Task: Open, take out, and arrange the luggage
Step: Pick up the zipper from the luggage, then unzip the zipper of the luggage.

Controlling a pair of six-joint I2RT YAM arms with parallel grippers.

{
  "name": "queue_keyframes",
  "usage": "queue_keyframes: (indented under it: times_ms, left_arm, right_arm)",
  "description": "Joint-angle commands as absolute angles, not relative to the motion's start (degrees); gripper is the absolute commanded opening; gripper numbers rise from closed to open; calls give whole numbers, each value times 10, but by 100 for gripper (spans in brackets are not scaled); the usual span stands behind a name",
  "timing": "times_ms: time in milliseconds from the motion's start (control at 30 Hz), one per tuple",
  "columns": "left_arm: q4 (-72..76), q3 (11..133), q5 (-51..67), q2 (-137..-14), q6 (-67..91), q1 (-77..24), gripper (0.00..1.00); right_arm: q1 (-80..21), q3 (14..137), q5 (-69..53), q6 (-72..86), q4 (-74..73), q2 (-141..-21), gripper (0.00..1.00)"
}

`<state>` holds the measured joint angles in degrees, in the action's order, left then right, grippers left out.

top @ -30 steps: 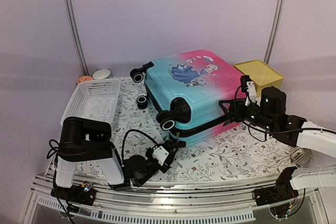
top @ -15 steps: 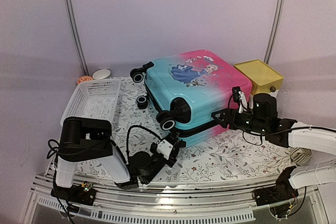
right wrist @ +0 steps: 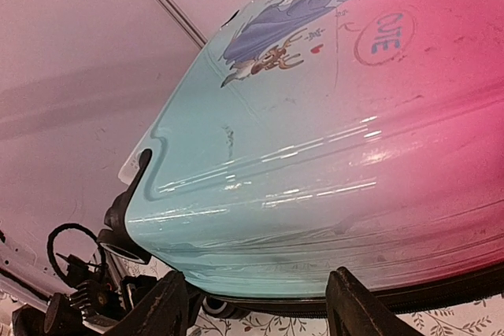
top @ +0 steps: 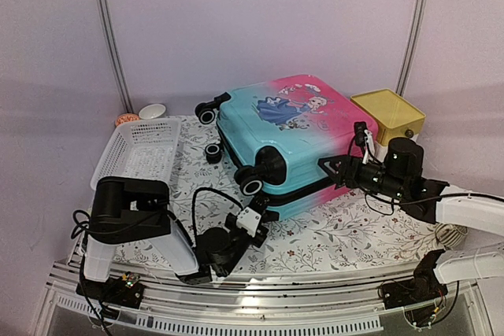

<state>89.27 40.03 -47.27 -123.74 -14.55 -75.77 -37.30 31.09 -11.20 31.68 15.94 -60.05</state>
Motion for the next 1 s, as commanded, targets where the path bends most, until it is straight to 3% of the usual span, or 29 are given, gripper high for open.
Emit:
queue_keyframes:
  times_ms: [0, 233, 433, 967]
  left_arm:
    - [941, 386, -479, -1242, -137, -750, 0]
    - [954, 316, -397, -1199, -28, -716, 0]
    - [1042, 270, -215, -1207, 80, -652, 0]
    - [989, 261, -164, -1134, 11, -596, 0]
  right_arm:
    - [-370, 306, -106, 300, 179, -580, 61]
    - [-370, 317, -116, 281, 176, -579, 61]
    - [-370, 328, -123, 266, 173, -578, 61]
    - [-370, 337, -121, 251, 165, -579, 60]
